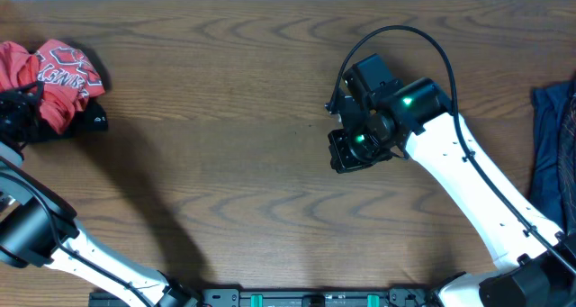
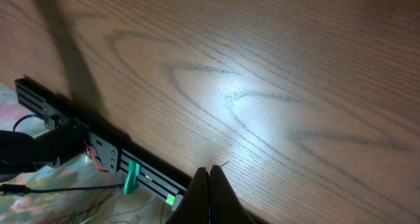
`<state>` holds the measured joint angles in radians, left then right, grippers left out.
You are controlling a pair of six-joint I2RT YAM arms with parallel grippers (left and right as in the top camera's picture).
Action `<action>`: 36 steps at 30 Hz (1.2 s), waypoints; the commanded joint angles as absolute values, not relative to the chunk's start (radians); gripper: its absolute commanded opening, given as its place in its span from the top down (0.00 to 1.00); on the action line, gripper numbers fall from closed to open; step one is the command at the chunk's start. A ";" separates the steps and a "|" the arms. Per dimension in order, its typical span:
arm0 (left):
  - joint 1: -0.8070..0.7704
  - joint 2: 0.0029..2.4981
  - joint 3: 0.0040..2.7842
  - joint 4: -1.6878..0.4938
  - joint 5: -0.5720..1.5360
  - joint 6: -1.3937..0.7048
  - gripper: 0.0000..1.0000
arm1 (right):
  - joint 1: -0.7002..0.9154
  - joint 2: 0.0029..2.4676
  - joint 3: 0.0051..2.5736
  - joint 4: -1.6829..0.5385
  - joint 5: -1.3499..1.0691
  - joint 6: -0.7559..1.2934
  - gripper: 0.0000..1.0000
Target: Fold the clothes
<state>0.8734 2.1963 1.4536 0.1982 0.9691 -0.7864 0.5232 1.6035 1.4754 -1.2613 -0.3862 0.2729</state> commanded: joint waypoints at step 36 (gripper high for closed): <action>1.034 2.036 1.478 -0.454 0.622 -0.744 0.02 | 0.530 1.606 1.478 -1.274 -0.424 0.162 0.70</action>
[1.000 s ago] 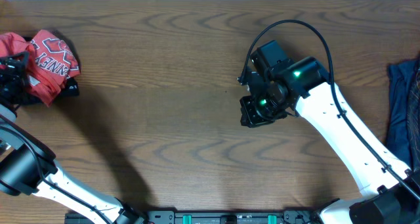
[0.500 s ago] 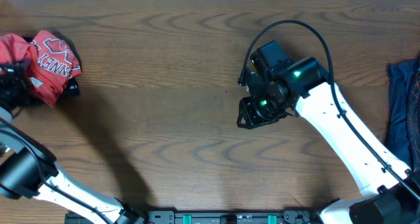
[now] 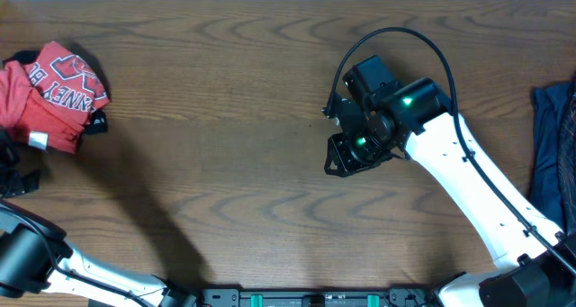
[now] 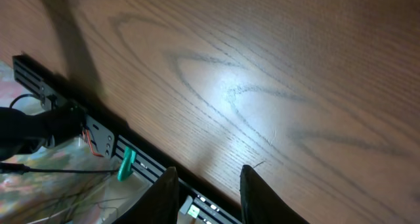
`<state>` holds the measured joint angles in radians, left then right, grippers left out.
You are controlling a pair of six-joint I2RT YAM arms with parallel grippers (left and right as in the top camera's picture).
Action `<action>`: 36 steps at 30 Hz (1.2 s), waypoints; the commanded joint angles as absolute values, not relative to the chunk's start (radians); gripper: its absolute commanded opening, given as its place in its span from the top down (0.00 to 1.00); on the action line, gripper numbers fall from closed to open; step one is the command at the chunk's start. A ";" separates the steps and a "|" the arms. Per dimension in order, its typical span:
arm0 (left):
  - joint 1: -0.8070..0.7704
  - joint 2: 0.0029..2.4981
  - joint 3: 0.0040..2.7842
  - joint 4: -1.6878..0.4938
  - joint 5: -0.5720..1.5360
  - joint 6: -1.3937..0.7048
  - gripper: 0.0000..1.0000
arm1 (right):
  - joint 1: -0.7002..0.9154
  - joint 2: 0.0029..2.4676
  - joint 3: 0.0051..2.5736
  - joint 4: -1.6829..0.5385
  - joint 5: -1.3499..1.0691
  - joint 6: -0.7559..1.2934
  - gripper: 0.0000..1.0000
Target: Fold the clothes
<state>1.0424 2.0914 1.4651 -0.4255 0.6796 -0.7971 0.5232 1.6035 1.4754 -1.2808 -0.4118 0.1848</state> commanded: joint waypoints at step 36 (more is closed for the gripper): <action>0.679 1.966 1.478 -0.259 0.485 -0.579 0.66 | 0.530 1.606 1.478 -1.330 -0.439 0.130 0.89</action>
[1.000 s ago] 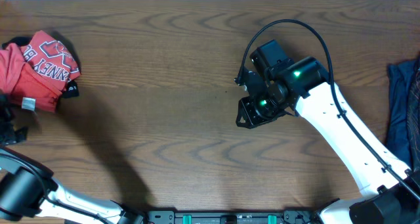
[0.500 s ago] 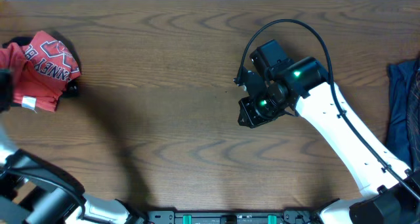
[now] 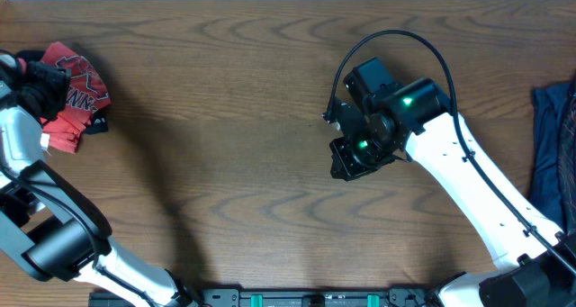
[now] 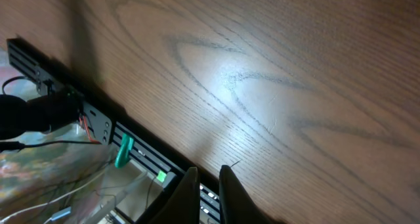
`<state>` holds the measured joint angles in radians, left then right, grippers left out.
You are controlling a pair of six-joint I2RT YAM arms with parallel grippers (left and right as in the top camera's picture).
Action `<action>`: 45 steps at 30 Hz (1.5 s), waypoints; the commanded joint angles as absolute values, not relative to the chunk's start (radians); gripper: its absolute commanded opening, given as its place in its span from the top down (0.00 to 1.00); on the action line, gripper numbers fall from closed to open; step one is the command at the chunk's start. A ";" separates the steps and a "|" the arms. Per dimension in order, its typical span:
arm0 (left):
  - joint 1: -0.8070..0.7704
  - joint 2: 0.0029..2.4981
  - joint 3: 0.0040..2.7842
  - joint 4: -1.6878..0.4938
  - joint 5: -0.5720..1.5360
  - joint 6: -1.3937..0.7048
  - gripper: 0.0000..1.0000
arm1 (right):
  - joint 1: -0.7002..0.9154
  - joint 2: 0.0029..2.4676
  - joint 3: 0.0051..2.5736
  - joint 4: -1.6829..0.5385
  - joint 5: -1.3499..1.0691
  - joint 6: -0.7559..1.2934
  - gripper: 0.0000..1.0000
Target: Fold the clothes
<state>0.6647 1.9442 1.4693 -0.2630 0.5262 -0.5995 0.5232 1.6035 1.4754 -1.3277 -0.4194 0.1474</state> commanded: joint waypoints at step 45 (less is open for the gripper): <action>0.882 1.966 1.478 -0.365 0.471 -0.514 0.83 | 0.530 1.606 1.478 -1.327 -0.476 0.133 0.87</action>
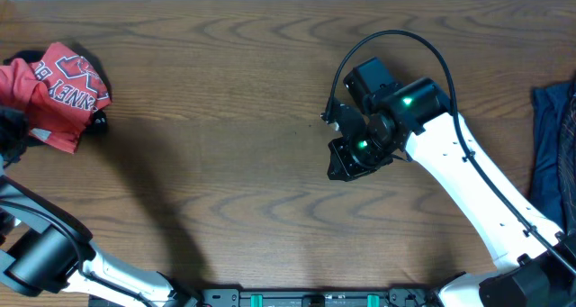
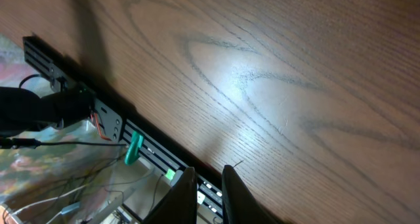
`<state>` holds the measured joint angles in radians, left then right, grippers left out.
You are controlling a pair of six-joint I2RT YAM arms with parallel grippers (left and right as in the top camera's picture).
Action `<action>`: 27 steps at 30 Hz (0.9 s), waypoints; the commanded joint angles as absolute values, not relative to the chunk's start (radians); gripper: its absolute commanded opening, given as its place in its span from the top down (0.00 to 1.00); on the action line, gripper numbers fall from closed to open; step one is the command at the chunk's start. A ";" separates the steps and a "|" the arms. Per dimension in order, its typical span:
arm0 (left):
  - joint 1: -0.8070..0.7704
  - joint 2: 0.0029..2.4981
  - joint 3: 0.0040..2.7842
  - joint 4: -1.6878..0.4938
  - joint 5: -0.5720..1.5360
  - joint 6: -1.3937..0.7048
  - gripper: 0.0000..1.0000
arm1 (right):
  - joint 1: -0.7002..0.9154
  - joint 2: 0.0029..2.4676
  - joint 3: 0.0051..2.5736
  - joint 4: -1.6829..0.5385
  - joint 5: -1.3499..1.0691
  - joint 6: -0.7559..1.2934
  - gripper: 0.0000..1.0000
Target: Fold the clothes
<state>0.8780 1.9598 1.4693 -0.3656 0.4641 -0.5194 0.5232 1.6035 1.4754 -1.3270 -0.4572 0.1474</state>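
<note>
A crumpled red shirt (image 1: 56,82) with white lettering lies at the table's far left. A small white tag shows at its lower edge. My left gripper (image 1: 7,131) is a dark shape at the frame's left border, beside the shirt's lower left corner; its jaws are hidden. My right gripper (image 1: 344,167) hovers over bare wood at mid-table, far from the shirt. In the right wrist view the right gripper (image 2: 209,171) points toward the table's front edge, its fingers (image 2: 187,194) a narrow gap apart with nothing between them.
A dark blue garment (image 1: 553,149) lies at the right edge of the table. A black rail (image 2: 98,122) with green parts runs along the table's front edge, with cables below it. My left arm's lower links (image 1: 40,253) cross the front left corner.
My left arm was over the shirt's left part; now it sits lower at the left border and more of the shirt shows. The right fingers stand slightly wider apart.
First my left gripper was at the bunched shirt and the right was shut. Then the left sat below the shirt, which lay looser, and the right stood wide open. Then the left arm covered the shirt's left, the right nearly closed. Now the shirt lies uncovered.
</note>
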 commanded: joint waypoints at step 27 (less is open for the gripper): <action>0.710 1.948 1.479 -0.249 0.408 -0.577 0.45 | 0.530 1.606 1.478 -1.350 -0.476 0.133 0.89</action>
<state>0.7055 1.9598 1.4693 -0.2443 0.4702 -0.5793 0.5232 1.6035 1.4754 -1.3464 -0.4580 0.1474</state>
